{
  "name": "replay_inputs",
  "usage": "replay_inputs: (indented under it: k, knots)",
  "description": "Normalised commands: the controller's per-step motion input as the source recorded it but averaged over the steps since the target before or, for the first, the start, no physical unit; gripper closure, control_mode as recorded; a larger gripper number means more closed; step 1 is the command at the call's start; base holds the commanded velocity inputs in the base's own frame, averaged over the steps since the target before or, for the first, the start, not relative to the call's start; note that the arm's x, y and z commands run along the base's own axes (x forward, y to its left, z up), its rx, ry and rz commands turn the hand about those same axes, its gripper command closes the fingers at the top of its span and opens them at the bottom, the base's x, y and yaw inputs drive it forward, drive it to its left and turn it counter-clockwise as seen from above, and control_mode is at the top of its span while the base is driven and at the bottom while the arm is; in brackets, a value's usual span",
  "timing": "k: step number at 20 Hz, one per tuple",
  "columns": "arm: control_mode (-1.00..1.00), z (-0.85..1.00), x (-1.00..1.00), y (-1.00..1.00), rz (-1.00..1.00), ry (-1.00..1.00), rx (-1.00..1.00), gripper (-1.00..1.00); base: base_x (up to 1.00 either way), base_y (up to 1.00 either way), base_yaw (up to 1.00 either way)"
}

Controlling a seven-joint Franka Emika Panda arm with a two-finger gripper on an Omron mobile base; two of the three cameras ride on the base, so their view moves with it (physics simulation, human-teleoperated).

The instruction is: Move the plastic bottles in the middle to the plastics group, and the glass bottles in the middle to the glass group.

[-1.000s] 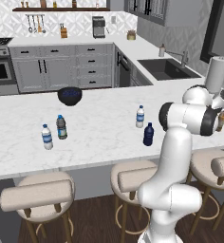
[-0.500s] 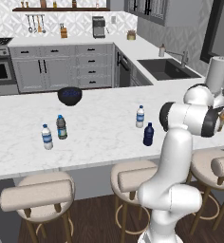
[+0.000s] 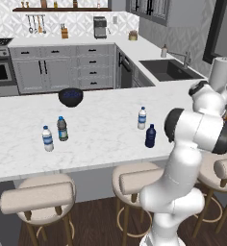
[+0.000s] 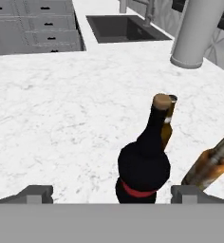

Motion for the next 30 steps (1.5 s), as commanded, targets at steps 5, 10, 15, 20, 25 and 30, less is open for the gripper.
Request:
replay_inputs:
  k: [5, 10, 15, 20, 25, 30]
  knots:
    - [-1.0, 0.53, -0.33, 0.63, 0.09, 0.21, -0.05, -1.0, 0.0, 0.0, 0.0]
    - [-1.0, 0.26, -0.21, 0.8, 0.07, 0.29, -0.1, -1.0, 0.0, 0.0, 0.0]
    - [-1.0, 0.0, -0.53, 0.57, 0.15, -0.07, 0.0, -1.0, 0.0, 0.0, 0.0]
    - [-1.0, 0.01, -0.51, 0.72, 0.21, 0.0, 0.0, -1.0, 0.0, 0.0, 0.0]
    - [-1.0, 0.22, -0.18, 0.76, 0.22, 0.03, 0.0, -1.0, 0.0, 0.0, 0.0]
    - [-1.0, 0.23, 0.0, 0.93, 0.1, 0.1, -0.01, -1.0, 0.0, 0.0, 0.0]
